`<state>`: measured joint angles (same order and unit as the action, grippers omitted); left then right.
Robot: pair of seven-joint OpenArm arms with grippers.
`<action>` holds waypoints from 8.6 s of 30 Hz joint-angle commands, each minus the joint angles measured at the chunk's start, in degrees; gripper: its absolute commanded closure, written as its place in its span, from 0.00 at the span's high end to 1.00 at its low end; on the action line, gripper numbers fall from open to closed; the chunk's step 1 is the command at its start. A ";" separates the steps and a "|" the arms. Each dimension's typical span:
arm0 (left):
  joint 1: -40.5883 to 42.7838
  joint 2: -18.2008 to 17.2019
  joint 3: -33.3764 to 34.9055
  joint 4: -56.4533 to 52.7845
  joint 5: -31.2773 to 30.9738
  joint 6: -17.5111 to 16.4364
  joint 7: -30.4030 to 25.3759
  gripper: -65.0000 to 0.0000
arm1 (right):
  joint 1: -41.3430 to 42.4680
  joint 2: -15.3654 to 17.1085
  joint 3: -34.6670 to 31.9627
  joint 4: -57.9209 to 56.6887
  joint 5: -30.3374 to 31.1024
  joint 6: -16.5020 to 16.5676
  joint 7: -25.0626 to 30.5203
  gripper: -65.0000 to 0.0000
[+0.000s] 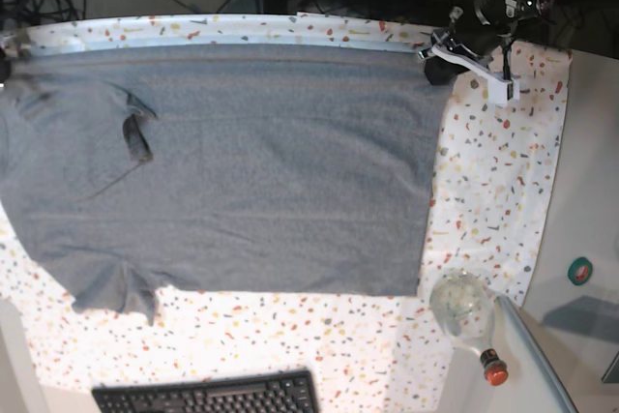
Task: Layout the t-shirt on the table in an organized manner, then fold the t-shirt properly
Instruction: 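Swing the held shirt up and lay it flat across the table, then release the shirt and move both grippers to the shirt's side edge, then grasp the shirt's side edge with both grippers, then lift the held edge and fold it over toward the shirt's opposite edge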
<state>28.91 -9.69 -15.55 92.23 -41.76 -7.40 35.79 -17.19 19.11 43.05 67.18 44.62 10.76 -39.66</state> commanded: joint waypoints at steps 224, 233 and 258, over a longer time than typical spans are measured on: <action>-45.13 4.20 -19.39 -29.50 29.49 -4.95 13.40 0.67 | 27.43 -10.10 -13.82 9.53 -39.92 5.81 -6.27 0.00; -46.97 4.37 -18.87 -30.99 29.67 -4.95 13.13 0.85 | 27.52 -10.10 -13.82 9.61 -39.83 5.81 -6.27 0.00; -55.50 2.97 -18.78 -45.32 30.20 -5.22 6.80 0.00 | 30.07 -9.93 -13.90 2.49 -40.01 5.81 4.10 0.00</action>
<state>-24.45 -6.11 -34.46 45.74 -10.76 -12.05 43.46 11.49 8.27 29.12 68.51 4.25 16.43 -36.60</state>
